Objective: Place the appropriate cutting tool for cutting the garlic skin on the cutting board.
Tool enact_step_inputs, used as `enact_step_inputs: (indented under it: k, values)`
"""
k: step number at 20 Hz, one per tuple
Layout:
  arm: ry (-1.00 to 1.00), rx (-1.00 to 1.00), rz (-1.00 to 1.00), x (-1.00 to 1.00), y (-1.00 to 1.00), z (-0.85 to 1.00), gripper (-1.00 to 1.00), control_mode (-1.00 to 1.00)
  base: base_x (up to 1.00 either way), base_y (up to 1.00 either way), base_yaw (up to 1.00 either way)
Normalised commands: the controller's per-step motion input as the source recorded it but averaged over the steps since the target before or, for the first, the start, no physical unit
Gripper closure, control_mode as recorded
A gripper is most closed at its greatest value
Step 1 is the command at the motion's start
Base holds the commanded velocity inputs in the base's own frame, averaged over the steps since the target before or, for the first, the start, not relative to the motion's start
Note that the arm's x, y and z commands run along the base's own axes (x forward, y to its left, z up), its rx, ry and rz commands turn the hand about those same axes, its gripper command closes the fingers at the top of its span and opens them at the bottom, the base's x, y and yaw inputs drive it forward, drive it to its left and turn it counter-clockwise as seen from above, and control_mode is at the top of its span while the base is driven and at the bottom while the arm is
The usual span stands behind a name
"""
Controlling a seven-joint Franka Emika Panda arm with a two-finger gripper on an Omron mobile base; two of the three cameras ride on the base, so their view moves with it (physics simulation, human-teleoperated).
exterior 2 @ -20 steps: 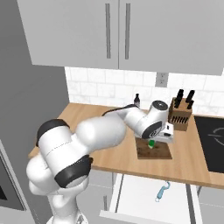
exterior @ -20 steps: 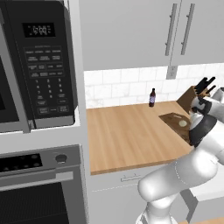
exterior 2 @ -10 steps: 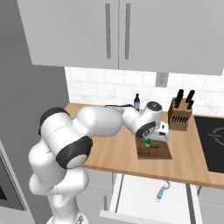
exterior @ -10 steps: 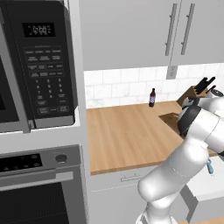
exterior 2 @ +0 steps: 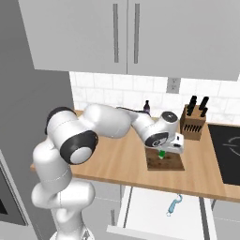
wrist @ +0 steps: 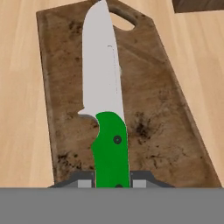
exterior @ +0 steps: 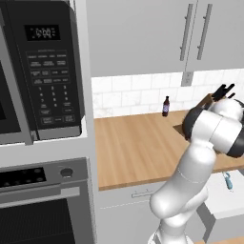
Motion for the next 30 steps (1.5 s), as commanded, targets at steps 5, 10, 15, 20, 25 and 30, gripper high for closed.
enact_step_inputs:
  k: [5,10,15,20,25,30]
  values:
    - [0.0,0.0,0.0,0.0,0.0,-0.22,1.0,-1.0,0.0,0.0,0.0]
    - [0.0,0.0,0.0,0.0,0.0,-0.02,1.0,-1.0,0.0,0.0,0.0]
    - [0.0,-0.01,0.0,0.0,0.04,-0.23,1.0,-1.0,0.0,0.0,0.0]
    - [0.0,-0.03,0.0,0.05,0.13,-0.43,1.0,-1.0,0.0,0.0,0.0]
    - [0.0,0.0,0.0,0.06,0.0,0.0,1.0,-1.0,0.0,0.0,0.0]
    - [0.0,-0.01,0.0,0.22,0.0,-0.13,1.0,-1.0,0.0,0.0,0.0]
